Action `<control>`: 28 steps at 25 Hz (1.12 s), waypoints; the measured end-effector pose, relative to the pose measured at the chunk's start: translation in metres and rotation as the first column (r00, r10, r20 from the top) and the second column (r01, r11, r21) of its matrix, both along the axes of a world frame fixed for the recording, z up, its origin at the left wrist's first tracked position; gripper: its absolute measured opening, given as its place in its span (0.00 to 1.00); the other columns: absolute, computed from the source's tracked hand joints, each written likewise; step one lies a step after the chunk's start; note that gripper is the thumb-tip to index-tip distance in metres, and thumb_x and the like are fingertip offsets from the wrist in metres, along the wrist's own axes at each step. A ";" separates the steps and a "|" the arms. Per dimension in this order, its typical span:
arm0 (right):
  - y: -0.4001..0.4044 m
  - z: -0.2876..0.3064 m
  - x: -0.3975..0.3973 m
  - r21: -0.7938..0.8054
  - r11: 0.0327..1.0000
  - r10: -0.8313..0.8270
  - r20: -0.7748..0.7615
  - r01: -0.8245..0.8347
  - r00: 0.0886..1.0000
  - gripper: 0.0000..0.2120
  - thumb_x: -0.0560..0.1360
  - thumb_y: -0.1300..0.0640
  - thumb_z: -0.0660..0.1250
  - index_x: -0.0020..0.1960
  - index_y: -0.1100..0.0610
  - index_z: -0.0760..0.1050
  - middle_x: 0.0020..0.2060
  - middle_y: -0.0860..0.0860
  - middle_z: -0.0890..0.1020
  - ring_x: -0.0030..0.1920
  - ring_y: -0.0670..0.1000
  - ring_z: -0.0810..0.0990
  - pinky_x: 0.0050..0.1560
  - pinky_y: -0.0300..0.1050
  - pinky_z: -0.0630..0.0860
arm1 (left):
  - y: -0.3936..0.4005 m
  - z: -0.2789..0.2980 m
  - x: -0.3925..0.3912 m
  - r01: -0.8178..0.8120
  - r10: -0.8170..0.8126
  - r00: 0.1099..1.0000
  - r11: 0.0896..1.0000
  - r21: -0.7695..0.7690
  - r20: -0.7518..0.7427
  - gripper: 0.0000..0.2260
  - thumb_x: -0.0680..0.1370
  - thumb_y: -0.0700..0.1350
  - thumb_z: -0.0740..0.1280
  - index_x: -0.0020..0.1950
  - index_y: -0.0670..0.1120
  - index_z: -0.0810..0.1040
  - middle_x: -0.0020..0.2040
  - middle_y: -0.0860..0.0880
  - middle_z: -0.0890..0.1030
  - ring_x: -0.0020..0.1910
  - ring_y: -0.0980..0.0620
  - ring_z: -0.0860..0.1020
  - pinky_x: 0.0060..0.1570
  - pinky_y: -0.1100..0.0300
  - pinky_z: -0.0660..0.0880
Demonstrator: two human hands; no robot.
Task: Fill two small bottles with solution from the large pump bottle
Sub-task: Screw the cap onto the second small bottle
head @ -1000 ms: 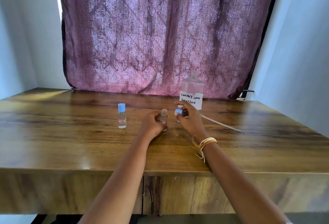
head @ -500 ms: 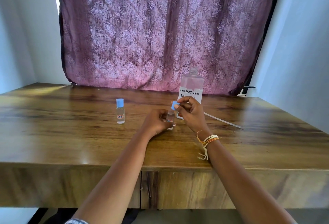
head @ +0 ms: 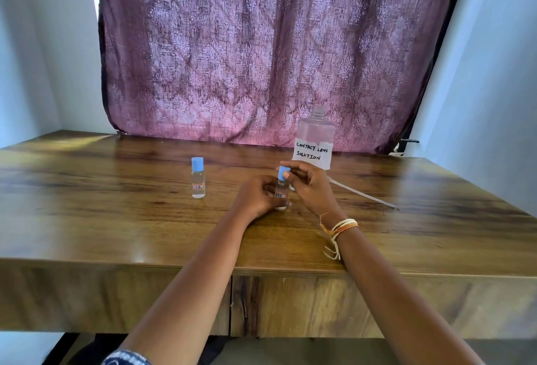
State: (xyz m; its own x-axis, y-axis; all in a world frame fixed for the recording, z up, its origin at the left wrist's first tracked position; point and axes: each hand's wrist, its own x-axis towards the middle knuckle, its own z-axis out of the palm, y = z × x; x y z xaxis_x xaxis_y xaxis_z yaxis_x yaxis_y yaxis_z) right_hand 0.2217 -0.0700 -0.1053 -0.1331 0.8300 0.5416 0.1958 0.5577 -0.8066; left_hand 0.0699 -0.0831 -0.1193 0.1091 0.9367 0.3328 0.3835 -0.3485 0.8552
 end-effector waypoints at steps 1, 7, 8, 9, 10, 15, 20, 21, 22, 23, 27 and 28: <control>-0.002 0.001 -0.001 -0.015 1.000 -0.026 -0.023 0.026 0.999 0.11 0.74 0.64 0.70 0.55 0.59 0.80 0.51 0.55 0.84 0.54 0.49 0.83 0.53 0.40 0.79 | 0.000 0.000 0.000 0.001 -0.001 1.000 1.000 -0.002 -0.002 0.20 0.63 0.43 0.81 0.53 0.48 0.83 0.45 0.50 0.86 0.44 0.55 0.83 0.48 0.57 0.78; -0.009 0.003 -0.005 -0.020 0.992 -0.123 -0.065 0.122 0.990 0.15 0.67 0.59 0.78 0.51 0.59 0.78 0.41 0.49 0.84 0.42 0.44 0.83 0.42 0.35 0.79 | -0.002 0.003 0.001 0.006 -0.006 0.999 1.000 -0.001 -0.036 0.22 0.64 0.45 0.81 0.56 0.47 0.82 0.45 0.53 0.84 0.42 0.61 0.81 0.40 0.67 0.74; -0.010 0.003 -0.006 -0.017 0.992 -0.124 -0.048 0.124 0.991 0.17 0.67 0.58 0.78 0.53 0.58 0.78 0.41 0.47 0.82 0.41 0.43 0.82 0.42 0.35 0.78 | -0.002 0.002 0.001 -0.002 0.002 0.999 1.000 0.006 -0.042 0.22 0.64 0.45 0.81 0.56 0.47 0.82 0.45 0.53 0.85 0.43 0.60 0.81 0.40 0.66 0.75; -0.010 0.003 -0.006 -0.019 0.992 -0.127 -0.023 0.127 0.992 0.19 0.67 0.58 0.78 0.55 0.57 0.77 0.42 0.46 0.81 0.42 0.41 0.80 0.44 0.34 0.78 | -0.001 0.002 0.001 -0.011 0.012 0.999 1.000 0.010 -0.048 0.22 0.63 0.46 0.81 0.56 0.47 0.82 0.46 0.52 0.85 0.43 0.58 0.81 0.41 0.64 0.76; -0.010 0.004 -0.005 -0.023 0.992 -0.124 0.001 0.124 0.992 0.23 0.67 0.58 0.78 0.59 0.56 0.76 0.44 0.45 0.81 0.45 0.41 0.80 0.46 0.34 0.77 | 0.000 0.001 0.001 -0.019 0.019 0.999 1.000 0.010 -0.051 0.22 0.63 0.47 0.81 0.55 0.47 0.83 0.45 0.52 0.85 0.43 0.57 0.82 0.42 0.63 0.76; -0.006 0.012 0.008 -0.133 0.988 0.062 -0.135 -0.080 0.989 0.24 0.73 0.75 0.65 0.67 0.64 0.69 0.61 0.58 0.79 0.57 0.48 0.80 0.50 0.39 0.79 | 0.002 0.001 0.002 -0.025 0.023 0.999 0.998 -0.051 -0.026 0.22 0.62 0.44 0.81 0.54 0.46 0.82 0.45 0.50 0.85 0.41 0.57 0.81 0.40 0.66 0.73; -0.002 0.007 0.004 -0.173 0.983 0.051 -0.105 -0.069 0.993 0.19 0.73 0.74 0.65 0.63 0.65 0.73 0.54 0.58 0.82 0.47 0.42 0.83 0.44 0.33 0.78 | 0.002 0.001 0.002 -0.020 0.018 0.999 0.999 -0.048 -0.028 0.22 0.63 0.44 0.81 0.55 0.45 0.82 0.46 0.49 0.86 0.41 0.58 0.81 0.41 0.67 0.74; -0.001 0.007 0.004 -0.178 0.982 0.046 -0.112 -0.066 0.993 0.18 0.73 0.73 0.66 0.62 0.64 0.74 0.55 0.60 0.82 0.49 0.45 0.83 0.46 0.35 0.79 | 0.002 0.001 0.001 -0.021 0.019 0.999 0.999 -0.047 -0.031 0.22 0.63 0.44 0.81 0.55 0.46 0.82 0.45 0.50 0.85 0.40 0.60 0.80 0.39 0.70 0.73; 0.000 0.007 0.005 -0.181 0.982 0.041 -0.114 -0.061 0.993 0.17 0.73 0.72 0.68 0.61 0.63 0.76 0.55 0.60 0.82 0.50 0.48 0.83 0.48 0.36 0.79 | 0.002 0.001 0.001 -0.022 0.020 0.999 0.999 -0.043 -0.037 0.21 0.63 0.44 0.81 0.54 0.46 0.82 0.45 0.50 0.85 0.39 0.61 0.79 0.36 0.73 0.72; 0.001 0.007 0.005 -0.181 0.981 0.042 -0.122 -0.064 0.992 0.17 0.72 0.71 0.69 0.59 0.61 0.76 0.54 0.61 0.82 0.51 0.50 0.82 0.49 0.37 0.80 | 0.002 0.001 0.001 -0.022 0.021 0.999 0.999 -0.039 -0.041 0.21 0.63 0.44 0.81 0.54 0.46 0.82 0.44 0.50 0.84 0.38 0.62 0.79 0.35 0.75 0.71; -0.001 0.006 0.003 -0.155 0.988 0.011 -0.088 -0.025 0.996 0.18 0.70 0.68 0.73 0.58 0.58 0.77 0.50 0.57 0.82 0.51 0.51 0.81 0.51 0.42 0.79 | 0.003 0.000 0.001 -0.024 0.023 0.999 1.000 -0.011 -0.039 0.20 0.63 0.44 0.81 0.53 0.44 0.83 0.45 0.47 0.85 0.36 0.61 0.78 0.37 0.70 0.73; -0.002 0.006 0.002 -0.150 0.989 0.007 -0.063 -0.016 0.998 0.21 0.69 0.67 0.74 0.59 0.57 0.76 0.50 0.56 0.82 0.52 0.51 0.81 0.52 0.42 0.78 | 0.003 0.000 0.001 -0.024 0.024 0.999 1.000 -0.003 -0.045 0.20 0.63 0.44 0.81 0.54 0.45 0.83 0.45 0.47 0.86 0.37 0.59 0.79 0.39 0.67 0.74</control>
State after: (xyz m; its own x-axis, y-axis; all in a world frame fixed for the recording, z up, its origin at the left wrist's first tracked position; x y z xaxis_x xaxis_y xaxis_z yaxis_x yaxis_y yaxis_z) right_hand 0.2239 -0.0718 -0.0997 -0.1135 0.9010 0.4187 0.1370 0.4316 -0.8916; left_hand 0.0711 -0.0803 -0.1194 0.1017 0.9402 0.3252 0.4300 -0.3363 0.8379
